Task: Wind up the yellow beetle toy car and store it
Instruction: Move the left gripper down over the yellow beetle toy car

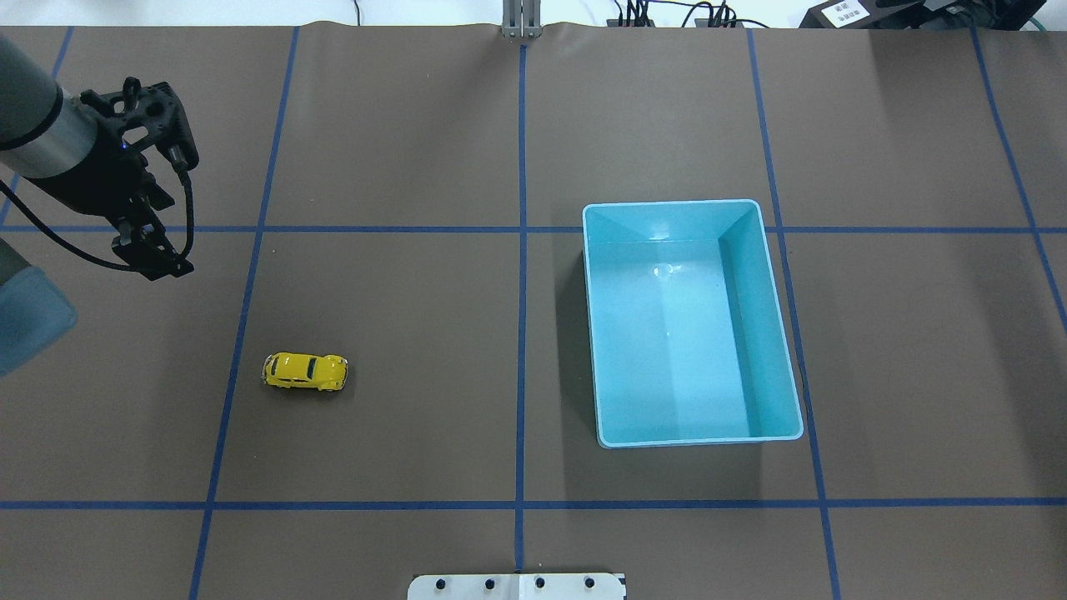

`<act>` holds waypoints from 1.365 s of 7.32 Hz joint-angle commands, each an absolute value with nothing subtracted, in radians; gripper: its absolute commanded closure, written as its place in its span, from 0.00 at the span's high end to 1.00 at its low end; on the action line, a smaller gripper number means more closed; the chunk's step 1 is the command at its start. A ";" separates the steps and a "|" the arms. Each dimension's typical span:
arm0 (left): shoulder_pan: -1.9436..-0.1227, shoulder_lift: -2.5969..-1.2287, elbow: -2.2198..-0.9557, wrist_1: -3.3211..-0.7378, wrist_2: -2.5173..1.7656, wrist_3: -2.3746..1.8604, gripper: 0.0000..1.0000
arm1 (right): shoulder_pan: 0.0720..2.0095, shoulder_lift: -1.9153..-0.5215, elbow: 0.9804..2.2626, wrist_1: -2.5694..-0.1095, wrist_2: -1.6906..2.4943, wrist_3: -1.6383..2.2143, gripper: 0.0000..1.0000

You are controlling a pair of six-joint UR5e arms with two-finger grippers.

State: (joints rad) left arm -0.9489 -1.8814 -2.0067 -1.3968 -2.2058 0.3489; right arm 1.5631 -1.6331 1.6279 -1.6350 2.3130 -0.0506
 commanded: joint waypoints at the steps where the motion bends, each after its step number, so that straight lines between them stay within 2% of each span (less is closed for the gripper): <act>1: -0.834 -1.937 -2.014 -1.396 -2.175 0.383 1.00 | 1.563 -1.634 1.632 -1.638 2.315 -0.049 1.00; 4: -0.746 -1.962 -2.019 -1.399 -2.079 0.383 1.00 | 1.563 -1.626 1.638 -1.632 2.313 -0.049 1.00; 6: -0.622 -1.977 -2.016 -1.401 -1.944 0.382 1.00 | 1.562 -1.618 1.663 -1.631 2.324 -0.048 1.00; 10: -0.517 -1.967 -2.000 -1.402 -1.852 0.377 1.00 | 1.559 -1.617 1.621 -1.626 2.306 -0.051 1.00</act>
